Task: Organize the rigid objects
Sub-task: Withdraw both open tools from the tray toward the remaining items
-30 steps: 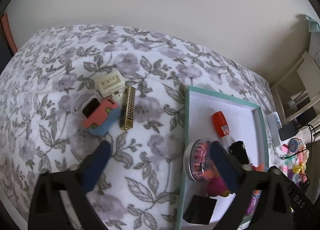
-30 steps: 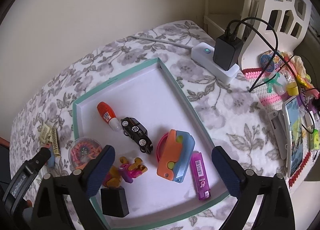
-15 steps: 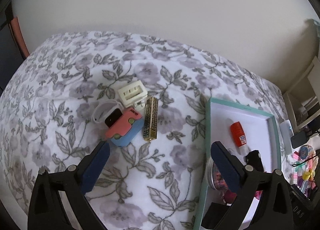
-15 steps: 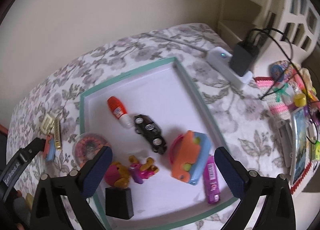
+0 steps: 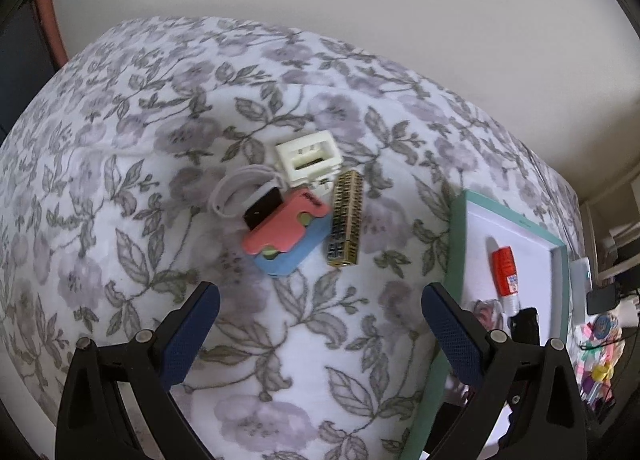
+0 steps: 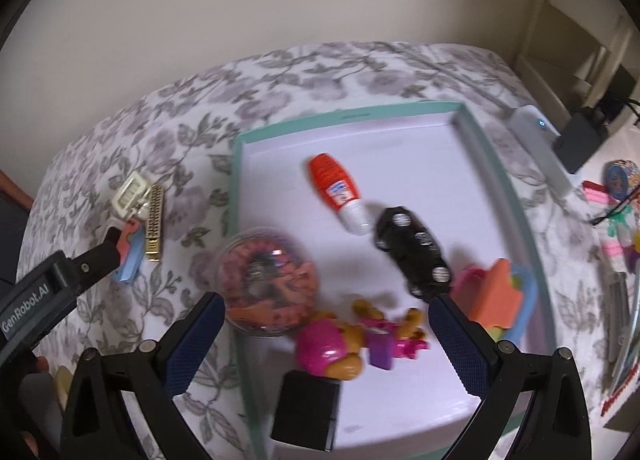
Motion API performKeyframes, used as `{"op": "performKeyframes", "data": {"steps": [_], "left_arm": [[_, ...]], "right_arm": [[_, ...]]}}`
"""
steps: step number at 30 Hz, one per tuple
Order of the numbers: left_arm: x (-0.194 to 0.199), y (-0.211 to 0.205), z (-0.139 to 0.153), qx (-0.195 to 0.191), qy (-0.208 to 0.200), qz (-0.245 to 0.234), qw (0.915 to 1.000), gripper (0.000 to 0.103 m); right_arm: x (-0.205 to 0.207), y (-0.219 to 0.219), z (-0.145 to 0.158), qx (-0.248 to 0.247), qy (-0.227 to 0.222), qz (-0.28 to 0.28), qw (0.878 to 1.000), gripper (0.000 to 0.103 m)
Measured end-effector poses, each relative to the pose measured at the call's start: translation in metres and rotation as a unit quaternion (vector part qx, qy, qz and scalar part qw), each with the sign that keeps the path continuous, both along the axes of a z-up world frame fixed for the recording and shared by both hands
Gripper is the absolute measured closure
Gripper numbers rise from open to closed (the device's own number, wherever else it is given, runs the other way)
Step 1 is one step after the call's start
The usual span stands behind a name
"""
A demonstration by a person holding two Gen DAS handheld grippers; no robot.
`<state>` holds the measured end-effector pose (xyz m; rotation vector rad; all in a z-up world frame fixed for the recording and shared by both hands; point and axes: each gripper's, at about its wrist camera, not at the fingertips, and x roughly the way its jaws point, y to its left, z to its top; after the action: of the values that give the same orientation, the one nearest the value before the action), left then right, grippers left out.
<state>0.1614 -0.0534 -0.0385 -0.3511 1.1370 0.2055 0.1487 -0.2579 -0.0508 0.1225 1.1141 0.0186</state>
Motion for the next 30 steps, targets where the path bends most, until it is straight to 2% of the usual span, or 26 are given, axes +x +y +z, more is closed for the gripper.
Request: {"op": "performKeyframes", "data": {"steps": [10, 16, 21, 30], "left_arm": [[0.001, 0.013, -0.005, -0.020, 0.010, 0.013, 0.9997, 0.002], [0.001, 0.013, -0.006, -0.020, 0.014, 0.011, 0.9996, 0.002], [0.001, 0.016, -0.010, -0.025, 0.018, 0.014, 0.9994, 0.002], [0.003, 0.034, -0.018, -0.041, 0.027, 0.033, 0.9982, 0.002]], "right_arm": [[0.007, 0.015, -0.011, -0.018, 0.001, 0.017, 1.000, 0.000], [0.011, 0.010, -0.015, -0.006, 0.000, 0.011, 1.000, 0.000], [0.012, 0.002, -0.017, -0.028, 0.000, -0.006, 1.000, 0.000], [0.012, 0.000, -0.013, -0.033, -0.007, -0.008, 0.999, 0.000]]}}
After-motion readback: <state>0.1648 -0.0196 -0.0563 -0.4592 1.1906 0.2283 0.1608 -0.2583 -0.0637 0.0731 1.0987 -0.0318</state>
